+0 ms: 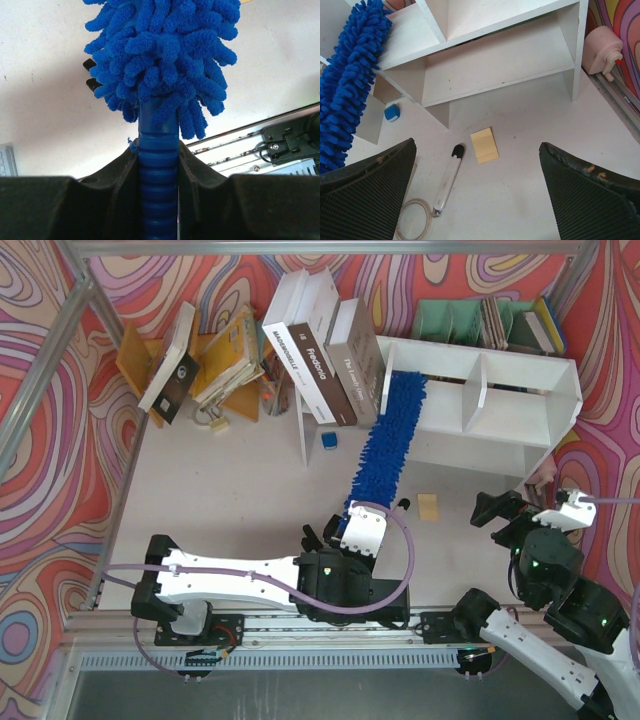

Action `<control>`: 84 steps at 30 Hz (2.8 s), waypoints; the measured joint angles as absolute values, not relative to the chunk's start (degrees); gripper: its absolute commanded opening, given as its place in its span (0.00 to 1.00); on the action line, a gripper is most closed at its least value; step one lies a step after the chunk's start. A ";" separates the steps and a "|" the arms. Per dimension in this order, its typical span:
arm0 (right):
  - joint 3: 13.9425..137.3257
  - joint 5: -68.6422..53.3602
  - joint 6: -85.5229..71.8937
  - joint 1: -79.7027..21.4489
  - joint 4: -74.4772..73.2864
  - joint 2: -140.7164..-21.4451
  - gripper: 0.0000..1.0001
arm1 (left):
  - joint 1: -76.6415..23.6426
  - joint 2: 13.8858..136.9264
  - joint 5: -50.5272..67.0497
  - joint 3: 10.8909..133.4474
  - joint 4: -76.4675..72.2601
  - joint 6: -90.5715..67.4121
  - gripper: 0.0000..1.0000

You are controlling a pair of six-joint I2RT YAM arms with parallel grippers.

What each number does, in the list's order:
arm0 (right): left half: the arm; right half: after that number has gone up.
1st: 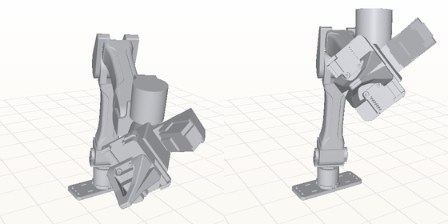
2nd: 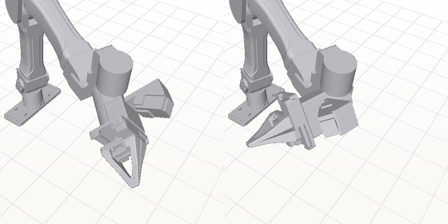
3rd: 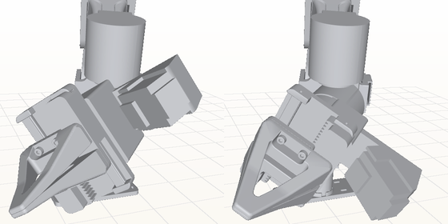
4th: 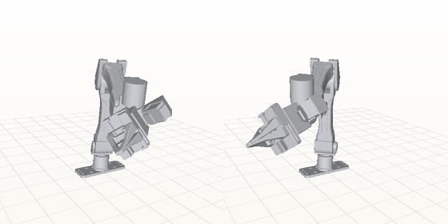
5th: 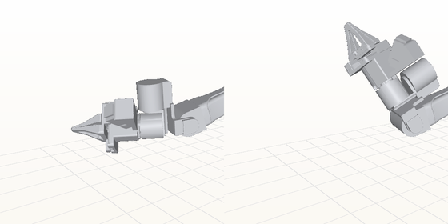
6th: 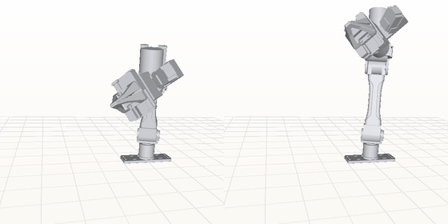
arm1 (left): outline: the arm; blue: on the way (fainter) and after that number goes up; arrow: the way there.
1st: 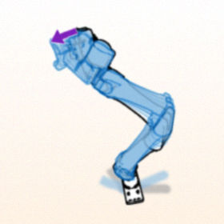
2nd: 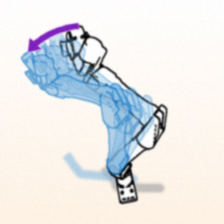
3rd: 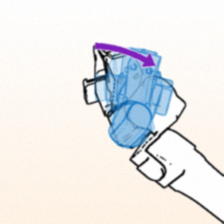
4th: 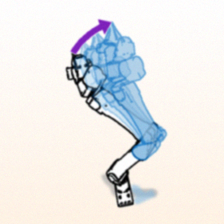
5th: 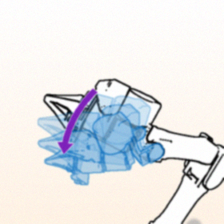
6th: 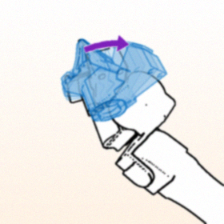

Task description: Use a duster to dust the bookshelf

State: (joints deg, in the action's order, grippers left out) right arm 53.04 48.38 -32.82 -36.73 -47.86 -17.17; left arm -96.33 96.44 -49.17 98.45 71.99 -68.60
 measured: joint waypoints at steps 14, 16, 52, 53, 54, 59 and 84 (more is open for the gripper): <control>52.97 48.31 -32.82 -36.73 -47.88 -18.06 0.99 | -96.09 96.25 -52.60 107.44 71.90 -64.10 0.00; 52.97 48.34 -32.82 -36.73 -47.90 -18.06 0.99 | -95.81 95.72 -53.06 106.61 71.66 -63.88 0.00; 53.19 49.06 -35.83 -36.73 -51.68 -20.36 0.99 | -93.19 88.49 -44.77 87.09 53.69 -48.64 0.00; 53.19 49.04 -35.83 -36.73 -51.70 -20.71 0.99 | -93.21 88.49 -44.40 85.80 53.67 -49.21 0.00; 53.19 49.01 -35.83 -36.73 -51.70 -21.10 0.99 | -93.23 88.38 -44.12 84.16 53.69 -50.02 0.00; 53.19 48.93 -35.81 -36.73 -51.75 -22.33 0.98 | -93.27 84.33 -44.18 77.52 55.20 -54.68 0.00; 53.21 48.99 -35.83 -36.73 -51.72 -21.43 0.99 | -90.11 96.64 -40.97 96.95 51.94 -45.74 0.00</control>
